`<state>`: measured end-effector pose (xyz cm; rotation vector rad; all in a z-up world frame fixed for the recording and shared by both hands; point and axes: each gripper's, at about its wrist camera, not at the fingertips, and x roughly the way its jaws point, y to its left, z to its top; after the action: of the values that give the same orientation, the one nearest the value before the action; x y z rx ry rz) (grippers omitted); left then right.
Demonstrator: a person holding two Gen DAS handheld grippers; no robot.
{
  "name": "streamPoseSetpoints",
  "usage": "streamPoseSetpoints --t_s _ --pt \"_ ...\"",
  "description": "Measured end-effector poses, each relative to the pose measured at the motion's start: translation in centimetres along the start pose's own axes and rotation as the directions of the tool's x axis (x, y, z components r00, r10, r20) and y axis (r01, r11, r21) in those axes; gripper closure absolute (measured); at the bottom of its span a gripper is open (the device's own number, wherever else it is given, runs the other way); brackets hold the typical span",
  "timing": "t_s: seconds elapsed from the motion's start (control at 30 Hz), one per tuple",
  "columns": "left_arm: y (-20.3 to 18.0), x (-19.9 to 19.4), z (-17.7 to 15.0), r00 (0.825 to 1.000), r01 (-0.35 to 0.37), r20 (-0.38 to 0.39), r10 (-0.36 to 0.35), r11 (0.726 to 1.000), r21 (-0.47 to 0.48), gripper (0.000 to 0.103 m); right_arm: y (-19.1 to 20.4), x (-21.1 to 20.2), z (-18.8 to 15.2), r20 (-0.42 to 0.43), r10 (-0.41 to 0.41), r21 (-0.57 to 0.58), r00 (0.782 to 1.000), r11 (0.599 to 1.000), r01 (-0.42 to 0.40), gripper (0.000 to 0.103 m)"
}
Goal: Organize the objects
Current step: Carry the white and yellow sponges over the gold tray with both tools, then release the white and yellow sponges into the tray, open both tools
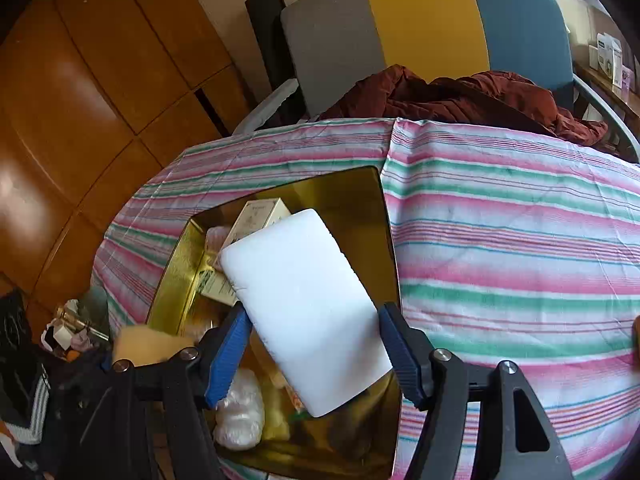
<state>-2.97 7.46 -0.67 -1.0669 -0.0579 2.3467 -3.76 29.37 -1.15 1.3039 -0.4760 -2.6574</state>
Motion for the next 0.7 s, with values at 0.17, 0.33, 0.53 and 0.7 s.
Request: streamPoseSetpoints --t_s 0.17,0.33,0.53,0.7 --pt "-0.4 2.2 1.4 0.999 -0.037 0.003 0.037 0.999 0.008 0.039 0.2 1.6 2.8 0.012 -0.001 0.025 1.0 1.0 0.001 0.03" --pt "0.1 3.7 1.3 0.999 -0.03 -0.031 0.03 0.999 -0.02 0.024 0.5 3.1 4.2 0.006 -0.038 0.029 0.999 0.999 0.038 0.021" --pt "0.3 2.8 0.2 0.999 -0.04 -0.03 0.039 0.999 -0.033 0.016 0.4 3.5 2.5 -0.014 -0.028 0.025 0.999 0.999 0.029 0.02" --pt "0.6 0.6 -0.5 0.998 -0.06 0.035 0.061 0.997 -0.043 0.016 0.1 2.9 0.9 -0.025 -0.033 0.034 0.999 0.999 0.034 0.02"
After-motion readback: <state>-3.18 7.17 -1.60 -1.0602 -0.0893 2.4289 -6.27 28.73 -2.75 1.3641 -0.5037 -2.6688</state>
